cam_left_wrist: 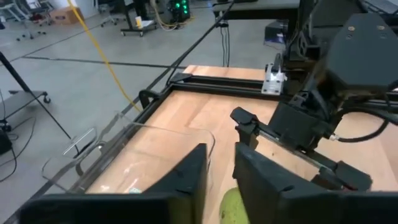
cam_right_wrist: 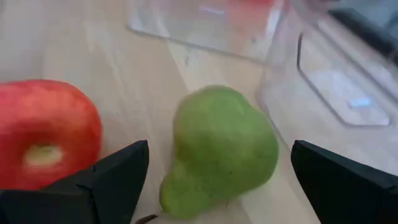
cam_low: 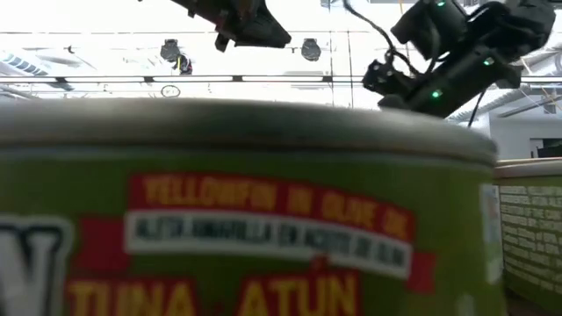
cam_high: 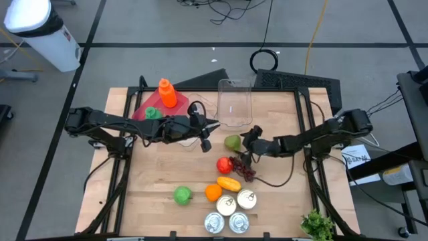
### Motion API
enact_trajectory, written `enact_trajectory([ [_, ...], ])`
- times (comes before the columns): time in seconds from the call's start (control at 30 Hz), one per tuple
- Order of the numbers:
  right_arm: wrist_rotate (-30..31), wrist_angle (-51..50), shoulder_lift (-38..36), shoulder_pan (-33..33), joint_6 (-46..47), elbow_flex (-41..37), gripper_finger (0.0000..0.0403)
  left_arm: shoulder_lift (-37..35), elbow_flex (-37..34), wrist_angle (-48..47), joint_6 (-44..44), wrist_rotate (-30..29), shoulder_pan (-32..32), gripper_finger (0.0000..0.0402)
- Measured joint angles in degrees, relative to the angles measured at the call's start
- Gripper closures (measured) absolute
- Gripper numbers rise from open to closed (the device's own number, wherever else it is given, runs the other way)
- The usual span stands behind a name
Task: Pick & Place Food Item
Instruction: Put the green pear into the left transparent bin
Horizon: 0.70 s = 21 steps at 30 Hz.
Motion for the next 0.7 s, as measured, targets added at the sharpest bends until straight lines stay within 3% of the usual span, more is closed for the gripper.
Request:
enact_trajectory([
  [0.33, 2.11, -0.72, 7.34, -0.83, 8.14, 3.10, 0.0028, 0.00, 0.00, -1.12, 0.01, -0.02, 0.37, 0.0180],
  [0.57, 2.04, 6.50, 14.03, -0.83, 9.28, 3.10, 0.0031, 0.00, 0.00, -2.84, -1.47, 0.50, 0.37, 0.0156],
  [0.7, 0.00, 8.51, 15.29, -0.85, 9.21, 3.10, 0.0066, 0.00, 0.00, -3.58, -1.69, 0.50, 0.37, 0.0156],
])
